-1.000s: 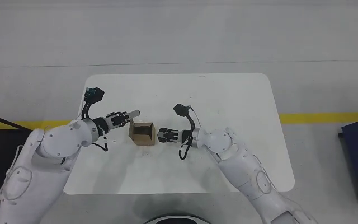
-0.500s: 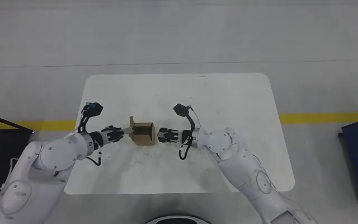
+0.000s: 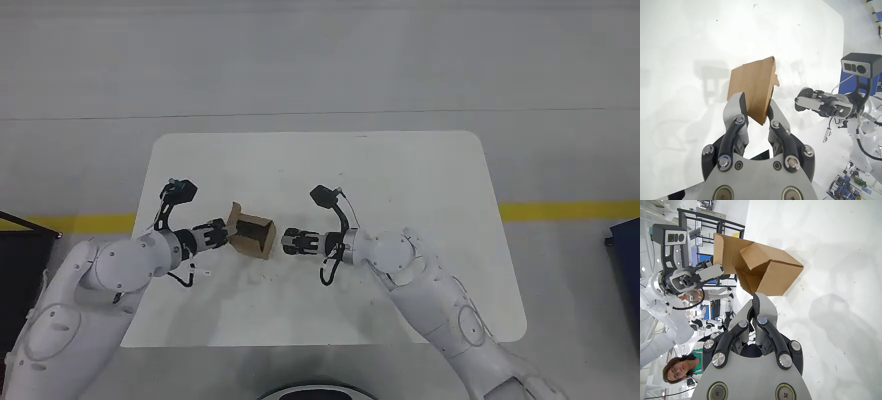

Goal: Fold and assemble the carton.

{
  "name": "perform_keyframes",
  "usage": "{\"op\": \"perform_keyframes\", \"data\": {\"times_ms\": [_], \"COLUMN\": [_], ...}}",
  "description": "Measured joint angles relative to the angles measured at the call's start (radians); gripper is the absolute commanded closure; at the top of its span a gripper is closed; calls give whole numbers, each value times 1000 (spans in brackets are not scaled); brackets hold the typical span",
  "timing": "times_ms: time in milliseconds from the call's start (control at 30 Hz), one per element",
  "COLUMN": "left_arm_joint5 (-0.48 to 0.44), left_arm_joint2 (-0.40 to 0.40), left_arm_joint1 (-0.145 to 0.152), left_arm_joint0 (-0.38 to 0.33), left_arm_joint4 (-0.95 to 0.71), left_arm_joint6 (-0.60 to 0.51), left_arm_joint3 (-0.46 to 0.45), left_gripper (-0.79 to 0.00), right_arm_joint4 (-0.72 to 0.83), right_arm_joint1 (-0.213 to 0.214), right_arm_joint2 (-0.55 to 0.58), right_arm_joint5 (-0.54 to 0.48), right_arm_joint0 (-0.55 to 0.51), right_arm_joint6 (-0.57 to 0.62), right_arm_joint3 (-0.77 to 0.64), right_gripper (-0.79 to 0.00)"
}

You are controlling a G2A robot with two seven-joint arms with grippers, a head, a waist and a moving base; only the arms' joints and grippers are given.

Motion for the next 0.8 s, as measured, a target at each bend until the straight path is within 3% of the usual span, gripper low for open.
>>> {"op": "perform_keyframes", "data": {"times_ms": [533,567,600,800], "left_arm_joint5": [-61,-57,-52,-59], "left_arm_joint2": [7,10,12,-22], "left_arm_joint1": [5,4,4,2], "left_arm_joint0": [4,2,0,9], "left_arm_joint4": [33,39,41,-8], "left_arm_joint6": [-27,-19,-14,37], "left_arm_joint3": [-51,-52,-52,-78], "left_gripper": [0,-314,-785,-785], "right_arm_joint4": [0,0,0,-4], "right_arm_joint1": [0,0,0,-3], "right_arm_joint2": [0,0,-1,-21], "right_arm_joint5": [0,0,-1,-4], "right_arm_joint0": [0,0,-3,3], "right_arm_joint6": [0,0,-5,-18], "right_arm_joint3": [0,0,-1,11], "right_gripper": [0,0,0,0]}}
